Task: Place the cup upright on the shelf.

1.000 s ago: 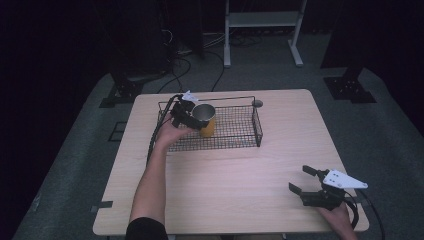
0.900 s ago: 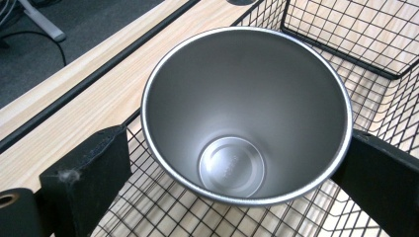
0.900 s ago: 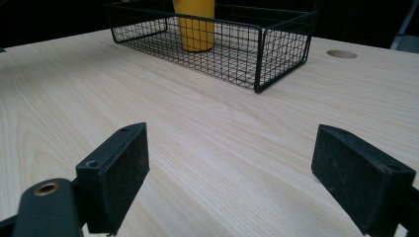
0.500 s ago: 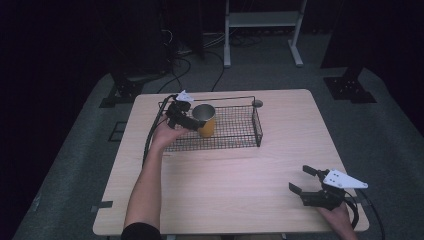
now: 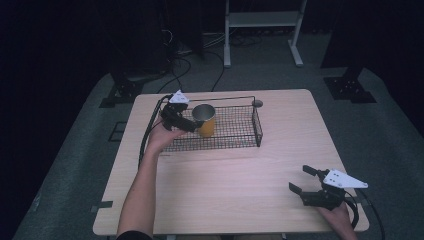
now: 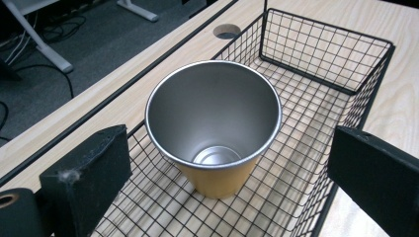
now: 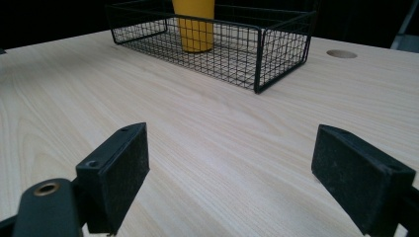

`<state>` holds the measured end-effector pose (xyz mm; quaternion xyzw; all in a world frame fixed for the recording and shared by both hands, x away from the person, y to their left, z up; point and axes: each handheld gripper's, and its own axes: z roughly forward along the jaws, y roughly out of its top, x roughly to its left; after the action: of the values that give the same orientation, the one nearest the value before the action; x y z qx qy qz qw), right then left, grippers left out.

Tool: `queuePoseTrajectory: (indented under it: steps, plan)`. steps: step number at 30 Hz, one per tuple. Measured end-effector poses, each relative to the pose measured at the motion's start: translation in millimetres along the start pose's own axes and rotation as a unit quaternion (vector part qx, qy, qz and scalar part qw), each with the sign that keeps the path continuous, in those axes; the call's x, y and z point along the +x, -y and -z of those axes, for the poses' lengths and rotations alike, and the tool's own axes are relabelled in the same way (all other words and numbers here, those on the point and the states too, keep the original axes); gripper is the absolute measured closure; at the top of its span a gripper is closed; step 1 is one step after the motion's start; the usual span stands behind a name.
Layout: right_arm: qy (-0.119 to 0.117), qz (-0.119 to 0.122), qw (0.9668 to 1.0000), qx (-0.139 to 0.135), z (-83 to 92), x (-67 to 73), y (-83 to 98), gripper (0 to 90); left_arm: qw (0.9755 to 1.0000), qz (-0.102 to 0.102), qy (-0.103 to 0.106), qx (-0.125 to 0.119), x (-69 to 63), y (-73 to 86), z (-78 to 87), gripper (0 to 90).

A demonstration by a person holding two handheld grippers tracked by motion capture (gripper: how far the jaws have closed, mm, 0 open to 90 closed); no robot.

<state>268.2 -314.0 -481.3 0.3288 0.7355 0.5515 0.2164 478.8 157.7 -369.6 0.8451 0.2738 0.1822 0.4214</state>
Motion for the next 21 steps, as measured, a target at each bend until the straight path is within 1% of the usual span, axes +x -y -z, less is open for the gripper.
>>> queuePoseTrajectory:
  steps: [3,5,6,8,9,12,13,15,18,21]
  plan:
    - [0.000,0.000,1.0000,0.001,-0.2,0.2,-0.1,13.6,0.9999,0.008,0.012,0.006,-0.4,0.9,2.0,2.1]
    - [0.001,0.001,1.0000,0.001,-0.1,0.2,-0.1,13.6,0.9999,0.005,0.011,0.005,-1.6,1.7,2.8,2.2]
    - [0.001,0.001,1.0000,0.001,-0.2,0.3,-0.1,13.6,1.0000,0.000,0.004,-0.006,-4.7,4.2,4.9,2.1]
    - [0.001,0.001,1.0000,0.001,-0.2,0.3,-0.1,13.6,0.9999,0.001,0.005,-0.009,-5.5,5.4,5.7,2.1]
    - [0.001,0.001,1.0000,0.001,-0.2,0.4,-0.1,13.6,0.9999,0.006,0.008,-0.010,-6.5,7.9,6.6,2.1]
    - [0.000,0.002,1.0000,0.001,-0.2,0.5,-0.1,13.6,0.9997,0.012,0.019,0.000,-6.9,9.3,7.3,2.1]
    - [0.000,0.002,1.0000,0.001,-0.2,0.5,0.0,13.6,0.9998,0.012,0.016,-0.005,-8.1,9.9,8.2,2.1]
    - [0.000,0.002,1.0000,0.001,-0.2,0.5,0.0,13.6,0.9998,0.003,0.002,-0.018,-10.9,11.4,11.2,2.1]
    - [0.000,0.002,1.0000,0.002,-0.2,0.5,-0.1,13.6,0.9998,0.007,0.004,-0.020,-10.0,11.9,13.3,2.1]
    - [0.000,0.002,1.0000,0.001,-0.2,0.5,-0.1,13.6,0.9998,0.006,0.004,-0.021,-10.3,12.0,15.2,2.1]
